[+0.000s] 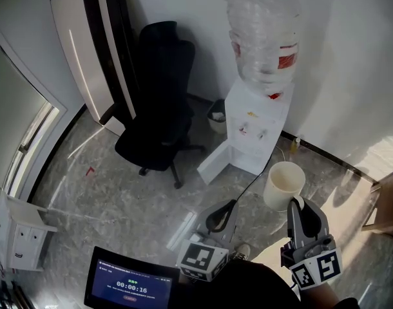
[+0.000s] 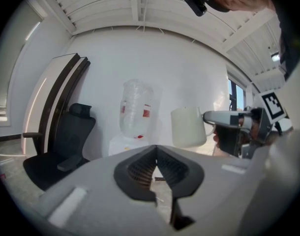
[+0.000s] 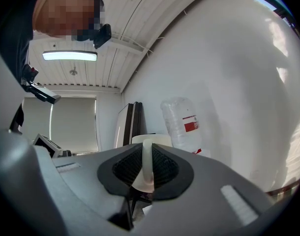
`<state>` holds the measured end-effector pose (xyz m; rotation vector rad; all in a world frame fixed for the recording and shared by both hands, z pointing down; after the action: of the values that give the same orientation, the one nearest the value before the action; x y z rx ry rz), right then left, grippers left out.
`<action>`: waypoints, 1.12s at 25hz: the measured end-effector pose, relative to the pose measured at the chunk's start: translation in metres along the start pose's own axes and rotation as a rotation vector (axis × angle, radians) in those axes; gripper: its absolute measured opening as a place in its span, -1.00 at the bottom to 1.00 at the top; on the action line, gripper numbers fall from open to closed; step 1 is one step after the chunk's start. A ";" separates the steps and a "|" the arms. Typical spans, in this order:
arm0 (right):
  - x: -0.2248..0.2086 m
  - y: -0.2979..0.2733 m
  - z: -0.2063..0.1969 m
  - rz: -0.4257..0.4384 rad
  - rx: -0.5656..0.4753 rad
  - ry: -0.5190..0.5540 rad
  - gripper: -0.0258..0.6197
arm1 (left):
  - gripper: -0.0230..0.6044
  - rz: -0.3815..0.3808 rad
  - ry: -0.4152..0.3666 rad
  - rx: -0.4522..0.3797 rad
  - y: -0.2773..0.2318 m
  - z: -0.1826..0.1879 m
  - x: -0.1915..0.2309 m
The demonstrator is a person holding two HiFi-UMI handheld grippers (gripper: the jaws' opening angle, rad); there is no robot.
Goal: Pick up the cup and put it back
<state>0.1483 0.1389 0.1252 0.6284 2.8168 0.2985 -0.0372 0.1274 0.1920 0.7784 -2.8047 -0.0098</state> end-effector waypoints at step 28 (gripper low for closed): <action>-0.035 -0.178 -0.110 0.137 0.155 -0.031 -0.77 | -0.91 0.213 0.052 0.055 -0.054 -0.022 0.128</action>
<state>0.0792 -0.0506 0.1920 0.8532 2.7911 0.0933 -0.1110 0.0170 0.2378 0.4809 -2.8331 0.1223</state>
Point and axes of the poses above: the fingertips, and each gripper's own axes: y backward along the fingers, x to its left, z out of its top, the point moved 6 cm from there along y, backward along the fingers, and after that the axes turned 13 degrees about -x, right-handed, at the moved point
